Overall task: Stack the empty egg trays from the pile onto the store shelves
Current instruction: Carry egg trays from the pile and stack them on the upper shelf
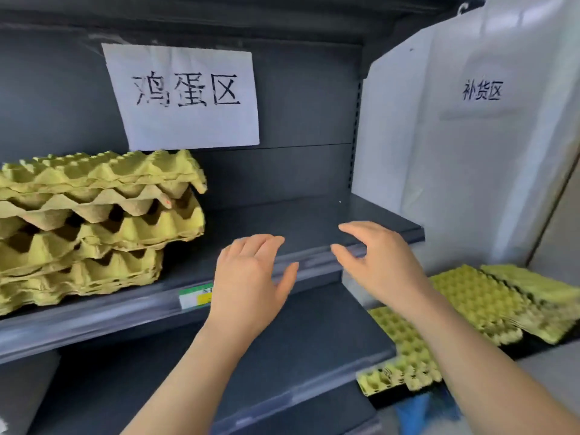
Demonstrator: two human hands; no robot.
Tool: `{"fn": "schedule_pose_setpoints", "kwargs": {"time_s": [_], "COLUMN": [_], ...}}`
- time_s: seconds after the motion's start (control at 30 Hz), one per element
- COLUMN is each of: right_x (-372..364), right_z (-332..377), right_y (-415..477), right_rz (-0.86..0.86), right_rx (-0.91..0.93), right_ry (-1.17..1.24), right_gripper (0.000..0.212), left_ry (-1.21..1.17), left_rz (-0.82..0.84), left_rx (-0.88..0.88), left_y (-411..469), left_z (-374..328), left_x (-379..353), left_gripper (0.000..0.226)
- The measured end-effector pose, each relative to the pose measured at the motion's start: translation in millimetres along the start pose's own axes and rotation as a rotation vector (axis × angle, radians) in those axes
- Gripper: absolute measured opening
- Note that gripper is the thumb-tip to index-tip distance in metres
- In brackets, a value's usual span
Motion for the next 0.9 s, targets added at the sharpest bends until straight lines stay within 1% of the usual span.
{"fn": "schedule_pose_setpoints", "kwargs": {"time_s": [0.1,0.37,0.47,0.6,0.7,0.8,0.9], "right_x": [24,83,96,106,109,108,105], "right_z": [-68,-246,-311,-395,-454,-514,-578], "right_y": [-24,-81,-96,-109,-109,-100,-82], "right_rz": [0.016,0.113,0.139,0.188,0.198,0.204,0.213], "right_rx": [-0.075,-0.157,-0.223,-0.36,-0.433,-0.493,-0.555], "right_ry": [-0.065,-0.217,-0.243,-0.277,-0.289,-0.326,-0.345], "right_gripper": [0.039,0.025,0.031,0.035,0.031,0.032,0.037], "left_ry": [-0.06,-0.161,-0.201,-0.239,-0.249,-0.26,-0.264], "left_rz": [0.081,0.284,0.353,0.45,0.527,0.572,0.629], "left_rx": [-0.019,-0.026,-0.023,-0.015,-0.003,0.01,0.017], "left_y": [-2,-9,-12,-10,-3,11,31], "left_z": [-56,-202,-243,-284,-308,-330,-347], "left_x": [-52,-200,-253,-324,-378,-434,-496], "left_gripper": [0.038,0.042,0.041,0.042,0.045,0.045,0.048]}}
Point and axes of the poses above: each hand's wrist, its own y-axis towards the middle knuckle, its own x-axis out of the back of the hand, z = x × y, the point moved 5 cm from there along y, towards the middle knuckle, and after that the axes turned 1 degree about y, right-handed, at the moved point
